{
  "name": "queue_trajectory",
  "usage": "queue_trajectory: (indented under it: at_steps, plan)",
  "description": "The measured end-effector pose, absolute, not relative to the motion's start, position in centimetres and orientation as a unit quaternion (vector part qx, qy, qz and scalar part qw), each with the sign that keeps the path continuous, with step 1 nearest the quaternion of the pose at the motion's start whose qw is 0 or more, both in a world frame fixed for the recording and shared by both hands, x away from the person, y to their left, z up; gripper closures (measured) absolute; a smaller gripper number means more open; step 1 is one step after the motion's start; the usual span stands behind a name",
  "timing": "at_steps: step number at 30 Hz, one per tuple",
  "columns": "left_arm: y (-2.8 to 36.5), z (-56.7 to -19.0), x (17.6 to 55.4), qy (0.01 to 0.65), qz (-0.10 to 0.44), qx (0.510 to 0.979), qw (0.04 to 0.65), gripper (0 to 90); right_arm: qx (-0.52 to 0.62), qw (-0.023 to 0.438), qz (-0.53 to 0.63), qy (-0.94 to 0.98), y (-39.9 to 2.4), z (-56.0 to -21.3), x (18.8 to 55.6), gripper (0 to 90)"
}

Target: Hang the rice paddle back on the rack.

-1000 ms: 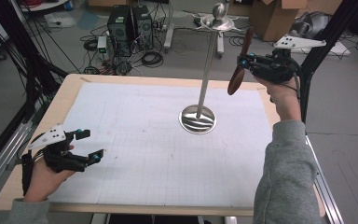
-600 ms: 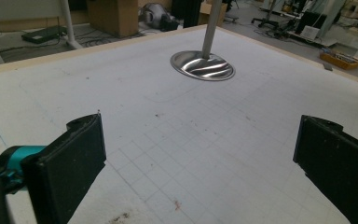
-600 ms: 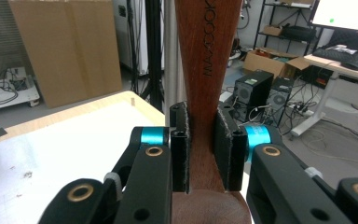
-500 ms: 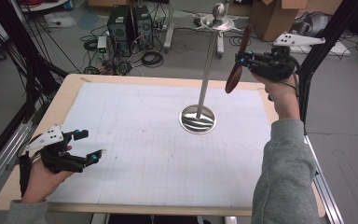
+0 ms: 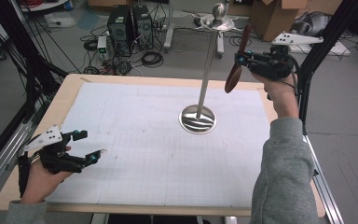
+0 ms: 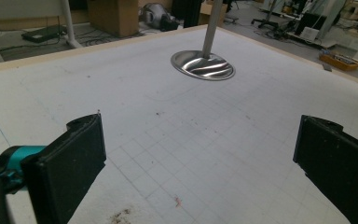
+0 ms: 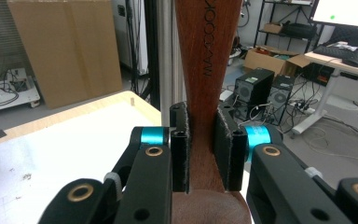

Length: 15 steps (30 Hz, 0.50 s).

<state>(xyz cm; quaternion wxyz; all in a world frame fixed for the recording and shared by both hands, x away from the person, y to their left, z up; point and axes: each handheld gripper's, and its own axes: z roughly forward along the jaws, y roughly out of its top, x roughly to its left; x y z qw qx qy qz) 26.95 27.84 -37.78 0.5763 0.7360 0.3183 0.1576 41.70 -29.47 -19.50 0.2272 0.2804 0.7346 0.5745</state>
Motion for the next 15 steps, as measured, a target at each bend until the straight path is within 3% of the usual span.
queue_trajectory:
  at_steps: [15]
  plan:
    - [27.79, -37.91, 26.92, 0.319, 0.156, 0.737, 0.575, 2.7, 0.273, 0.218, 0.579, 0.737, -29.23, -19.67, 42.0, 77.9]
